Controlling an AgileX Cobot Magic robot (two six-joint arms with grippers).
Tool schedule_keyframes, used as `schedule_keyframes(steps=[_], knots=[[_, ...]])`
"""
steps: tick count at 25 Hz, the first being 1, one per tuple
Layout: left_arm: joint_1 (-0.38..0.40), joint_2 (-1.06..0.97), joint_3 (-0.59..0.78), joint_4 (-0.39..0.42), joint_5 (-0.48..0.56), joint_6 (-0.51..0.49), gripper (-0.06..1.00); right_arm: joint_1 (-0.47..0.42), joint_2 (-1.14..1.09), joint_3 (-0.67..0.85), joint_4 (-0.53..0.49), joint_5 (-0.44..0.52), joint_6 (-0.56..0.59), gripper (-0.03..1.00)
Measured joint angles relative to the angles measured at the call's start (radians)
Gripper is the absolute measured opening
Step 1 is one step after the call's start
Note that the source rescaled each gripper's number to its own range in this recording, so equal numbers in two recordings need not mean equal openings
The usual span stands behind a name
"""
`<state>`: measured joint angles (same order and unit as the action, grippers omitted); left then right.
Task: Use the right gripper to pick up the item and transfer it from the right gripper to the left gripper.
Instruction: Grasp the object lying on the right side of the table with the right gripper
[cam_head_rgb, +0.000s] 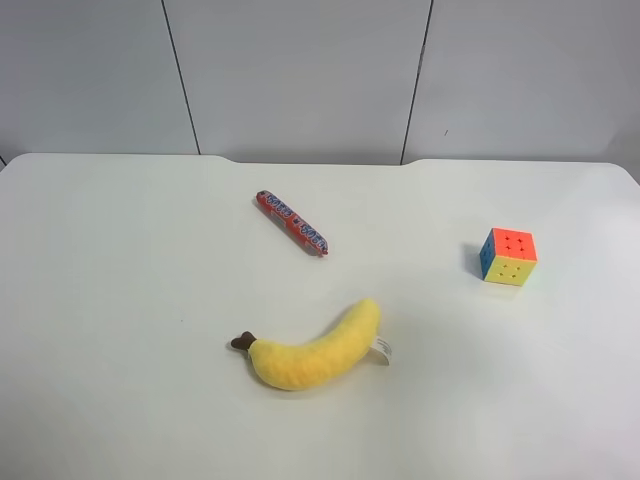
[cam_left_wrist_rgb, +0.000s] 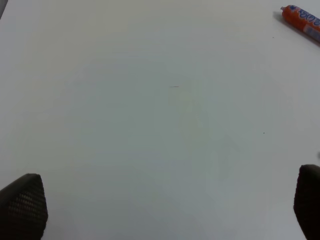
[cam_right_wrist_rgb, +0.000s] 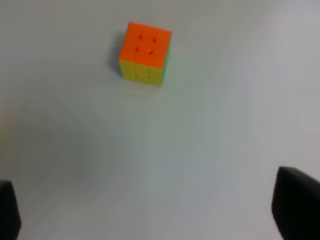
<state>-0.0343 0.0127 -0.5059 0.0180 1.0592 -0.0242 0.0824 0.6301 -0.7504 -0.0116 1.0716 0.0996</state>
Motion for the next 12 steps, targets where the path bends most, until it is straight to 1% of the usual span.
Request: schedule_keyframes(steps=[6, 12], knots=[[0.000, 0.000, 0.000, 0.000, 0.000, 0.000, 1.00, 0.000, 0.250, -0.102, 0.000, -0.001, 0.093, 1.00], [0.000, 0.000, 0.000, 0.000, 0.000, 0.000, 1.00, 0.000, 0.469, -0.210, 0.000, 0.037, 0.147, 1.00]])
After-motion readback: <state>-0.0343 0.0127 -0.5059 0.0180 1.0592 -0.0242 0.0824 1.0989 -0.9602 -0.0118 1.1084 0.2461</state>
